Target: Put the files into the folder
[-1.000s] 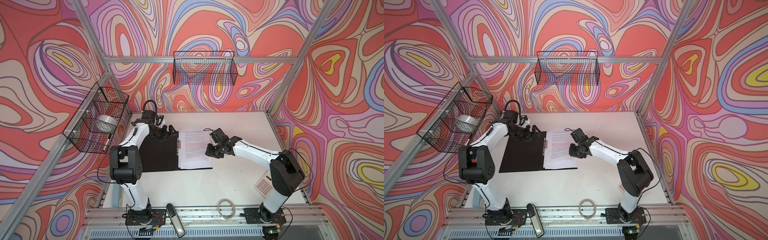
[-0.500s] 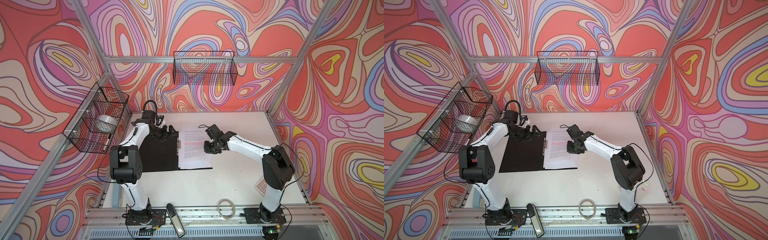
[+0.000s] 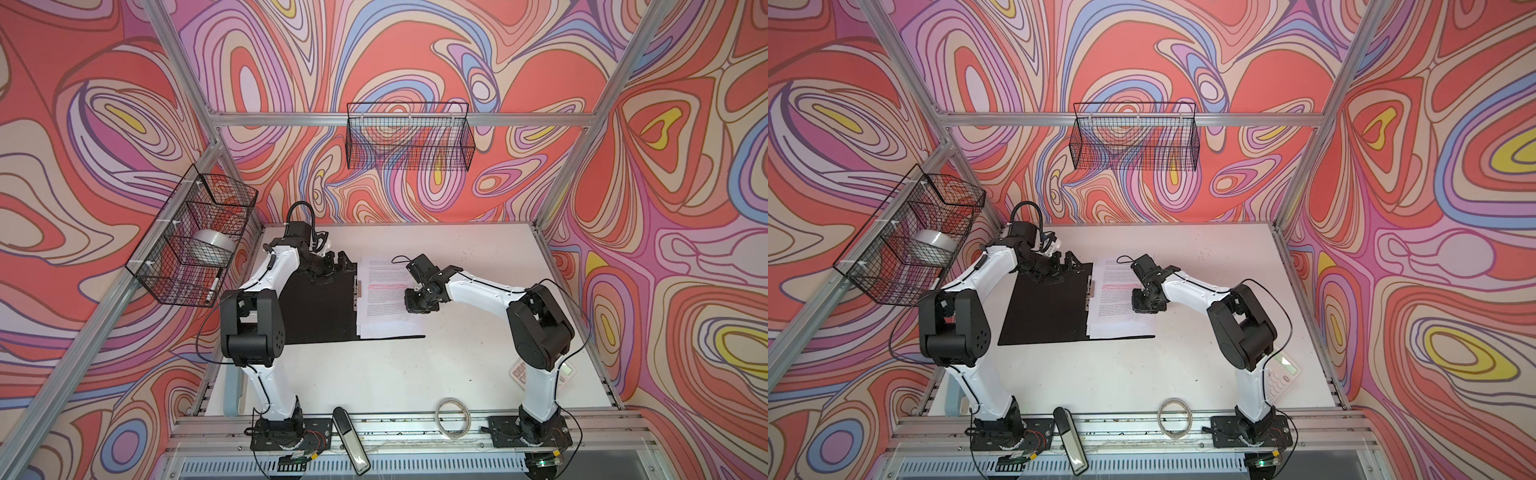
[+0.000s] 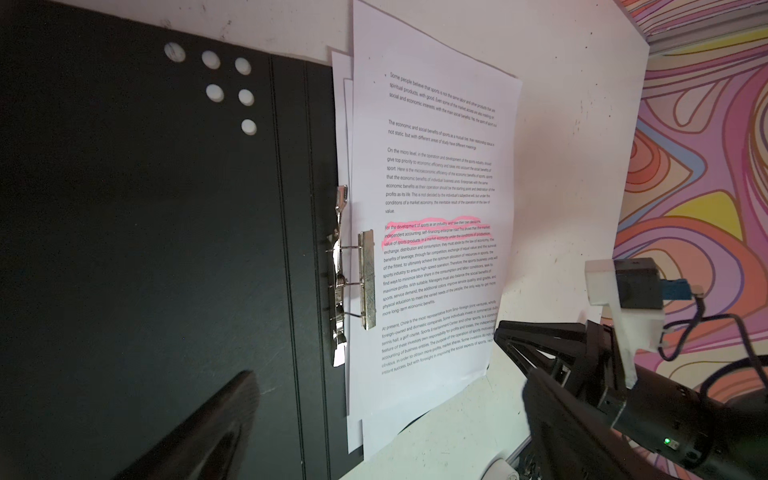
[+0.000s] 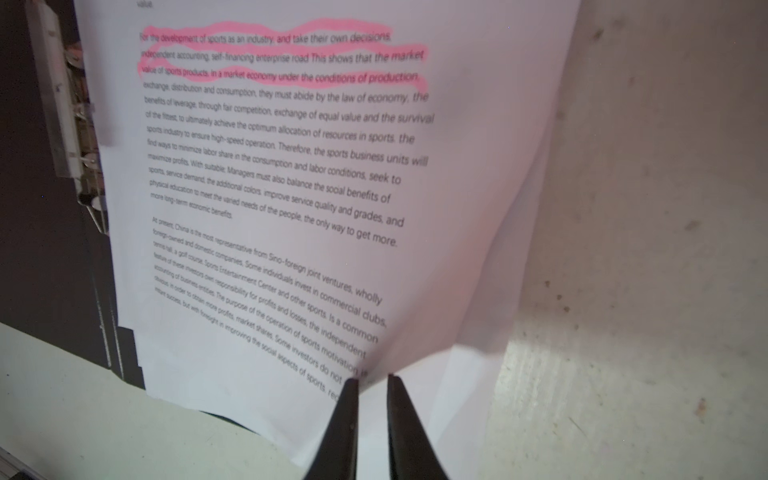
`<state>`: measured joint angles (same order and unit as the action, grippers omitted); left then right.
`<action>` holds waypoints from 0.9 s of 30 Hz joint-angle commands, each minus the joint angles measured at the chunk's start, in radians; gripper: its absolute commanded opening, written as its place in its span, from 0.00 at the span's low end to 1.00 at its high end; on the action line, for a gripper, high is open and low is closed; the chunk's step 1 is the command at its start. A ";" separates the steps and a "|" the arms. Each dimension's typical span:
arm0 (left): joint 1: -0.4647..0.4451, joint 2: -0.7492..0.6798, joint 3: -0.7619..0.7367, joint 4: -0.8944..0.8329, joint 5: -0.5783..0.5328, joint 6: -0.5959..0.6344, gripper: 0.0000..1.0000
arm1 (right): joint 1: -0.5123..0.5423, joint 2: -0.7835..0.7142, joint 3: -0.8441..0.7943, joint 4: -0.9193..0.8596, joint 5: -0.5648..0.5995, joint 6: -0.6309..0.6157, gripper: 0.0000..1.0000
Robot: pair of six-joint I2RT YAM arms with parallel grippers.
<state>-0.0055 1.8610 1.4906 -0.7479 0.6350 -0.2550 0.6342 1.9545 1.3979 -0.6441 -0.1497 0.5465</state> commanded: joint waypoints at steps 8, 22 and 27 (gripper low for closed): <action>0.001 -0.061 -0.018 -0.029 -0.085 0.227 1.00 | 0.002 0.083 0.119 -0.119 0.013 -0.125 0.16; -0.119 -0.366 -0.143 -0.083 -0.306 0.743 1.00 | 0.002 0.170 0.290 -0.302 0.012 -0.247 0.15; -0.137 -0.426 -0.208 -0.084 -0.311 0.768 1.00 | 0.003 0.176 0.305 -0.300 -0.027 -0.251 0.15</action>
<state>-0.1345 1.4574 1.3167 -0.8185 0.3511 0.4477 0.6342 2.1098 1.6783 -0.9195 -0.1562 0.3157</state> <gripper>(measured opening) 0.998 0.154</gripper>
